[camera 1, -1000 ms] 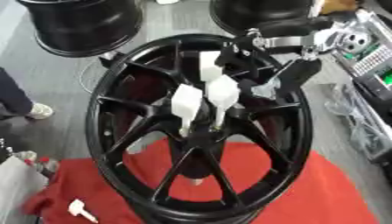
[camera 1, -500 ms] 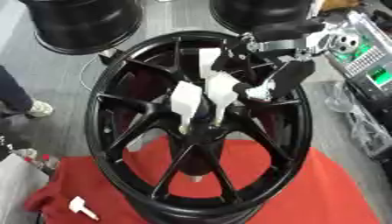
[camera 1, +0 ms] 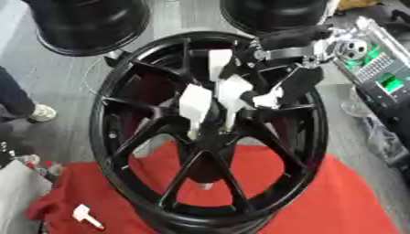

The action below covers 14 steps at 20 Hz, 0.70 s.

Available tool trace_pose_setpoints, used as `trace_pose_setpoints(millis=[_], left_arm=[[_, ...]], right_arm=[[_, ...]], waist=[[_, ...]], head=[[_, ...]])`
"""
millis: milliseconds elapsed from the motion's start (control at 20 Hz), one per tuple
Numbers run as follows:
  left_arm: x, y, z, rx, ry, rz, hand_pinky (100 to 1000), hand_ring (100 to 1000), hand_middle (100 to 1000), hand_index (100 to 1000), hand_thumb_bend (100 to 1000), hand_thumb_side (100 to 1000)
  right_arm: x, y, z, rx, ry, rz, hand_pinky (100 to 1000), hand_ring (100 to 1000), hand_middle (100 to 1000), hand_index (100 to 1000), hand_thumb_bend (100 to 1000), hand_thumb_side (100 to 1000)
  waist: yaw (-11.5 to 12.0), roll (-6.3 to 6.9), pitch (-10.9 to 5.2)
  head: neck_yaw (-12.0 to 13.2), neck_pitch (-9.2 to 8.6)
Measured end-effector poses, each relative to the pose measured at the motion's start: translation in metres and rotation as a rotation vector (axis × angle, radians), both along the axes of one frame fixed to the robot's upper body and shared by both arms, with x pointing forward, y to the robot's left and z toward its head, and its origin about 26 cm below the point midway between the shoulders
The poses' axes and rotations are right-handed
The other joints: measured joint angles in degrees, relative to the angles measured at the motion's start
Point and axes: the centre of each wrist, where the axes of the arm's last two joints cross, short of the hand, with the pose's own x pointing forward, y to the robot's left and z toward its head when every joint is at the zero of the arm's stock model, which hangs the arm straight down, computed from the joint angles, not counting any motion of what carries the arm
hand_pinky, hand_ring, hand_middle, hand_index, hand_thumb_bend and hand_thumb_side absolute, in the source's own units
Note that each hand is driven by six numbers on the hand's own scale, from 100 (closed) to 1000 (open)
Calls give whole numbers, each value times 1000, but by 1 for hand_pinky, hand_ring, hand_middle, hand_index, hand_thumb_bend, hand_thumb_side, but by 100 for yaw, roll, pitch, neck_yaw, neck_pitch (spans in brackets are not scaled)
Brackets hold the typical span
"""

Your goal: Pull the pin out of the wheel hub.

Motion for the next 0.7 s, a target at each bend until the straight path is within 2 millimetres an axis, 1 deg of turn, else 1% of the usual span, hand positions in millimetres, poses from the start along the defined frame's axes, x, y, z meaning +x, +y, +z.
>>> trace_pose_setpoints(millis=[300, 400, 550, 650, 700], left_arm=[[1, 0, 1, 0, -2, -1, 717, 634, 605, 757, 161, 947], [1, -1, 1, 0, -4, -3, 717, 633, 605, 758, 162, 947], [2, -2, 2, 1, -6, -8, 717, 633, 605, 758, 163, 946], [2, -2, 2, 1, -6, -9, 717, 633, 605, 758, 164, 946], [2, -2, 2, 1, -6, -9, 717, 633, 604, 758, 165, 946]], right_arm=[[2, 1, -2, -33, -12, 0, 629, 457, 802, 901, 100, 529], [2, 0, -4, -44, -14, -2, 629, 456, 797, 897, 100, 479], [4, -1, -7, -57, -10, -9, 626, 449, 790, 891, 100, 460], [5, -2, -8, -62, -8, -14, 621, 441, 776, 884, 100, 457], [6, -3, -9, -63, -6, -16, 615, 428, 750, 869, 100, 435]], waist=[[28, -1, 1], [34, -2, 5], [55, -4, 11], [57, -6, 12], [59, -6, 12]], head=[[-1, 0], [-1, 0], [-1, 0], [-1, 0], [-1, 0]])
